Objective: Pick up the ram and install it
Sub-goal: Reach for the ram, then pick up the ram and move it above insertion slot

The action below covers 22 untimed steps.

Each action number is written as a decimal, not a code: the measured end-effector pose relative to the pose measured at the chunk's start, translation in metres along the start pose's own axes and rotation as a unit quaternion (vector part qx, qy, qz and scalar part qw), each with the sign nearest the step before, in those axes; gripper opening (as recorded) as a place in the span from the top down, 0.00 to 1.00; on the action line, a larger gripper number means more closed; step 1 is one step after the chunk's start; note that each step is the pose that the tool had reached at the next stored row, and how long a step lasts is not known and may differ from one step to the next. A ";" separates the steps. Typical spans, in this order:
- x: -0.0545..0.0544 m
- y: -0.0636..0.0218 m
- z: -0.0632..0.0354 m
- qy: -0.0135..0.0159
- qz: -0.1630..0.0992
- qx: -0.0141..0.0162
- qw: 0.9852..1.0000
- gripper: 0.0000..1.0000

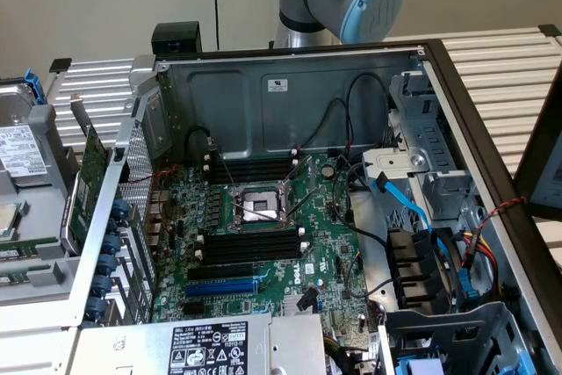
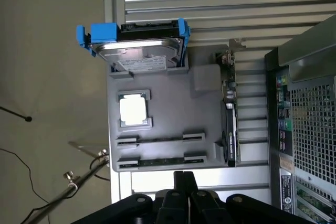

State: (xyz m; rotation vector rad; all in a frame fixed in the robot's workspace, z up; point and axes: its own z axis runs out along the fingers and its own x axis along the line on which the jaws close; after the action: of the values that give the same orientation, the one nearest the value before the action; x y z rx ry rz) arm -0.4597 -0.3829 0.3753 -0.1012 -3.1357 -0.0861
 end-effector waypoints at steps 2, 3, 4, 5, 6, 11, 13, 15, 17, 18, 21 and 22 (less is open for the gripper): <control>0.001 0.0003 0.0000 0.002 0.000 0.004 1.000 0.90; 0.001 0.0004 0.0000 0.003 0.000 0.006 1.000 0.90; 0.001 0.0003 0.0000 0.003 0.000 0.006 1.000 0.90; 0.001 0.0003 0.0000 0.003 0.000 0.006 1.000 0.90; 0.001 0.0003 0.0000 0.003 0.000 0.006 1.000 0.90; 0.001 0.0004 0.0000 0.003 0.000 0.006 1.000 0.90; 0.001 0.0004 0.0000 0.003 0.000 0.006 1.000 0.90; 0.001 0.0004 0.0000 0.003 0.000 0.006 1.000 0.90; 0.001 0.0004 0.0001 0.004 -0.007 0.006 1.000 0.90; 0.001 0.0005 0.0001 0.004 -0.016 0.006 1.000 0.90; 0.001 0.0006 0.0002 0.005 -0.044 0.007 0.999 0.90; 0.001 0.0006 0.0003 0.006 -0.053 0.007 0.999 0.90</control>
State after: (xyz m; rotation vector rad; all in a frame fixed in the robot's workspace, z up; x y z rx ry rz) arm -0.4607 -0.3822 0.3750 0.0647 -3.1282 -0.0656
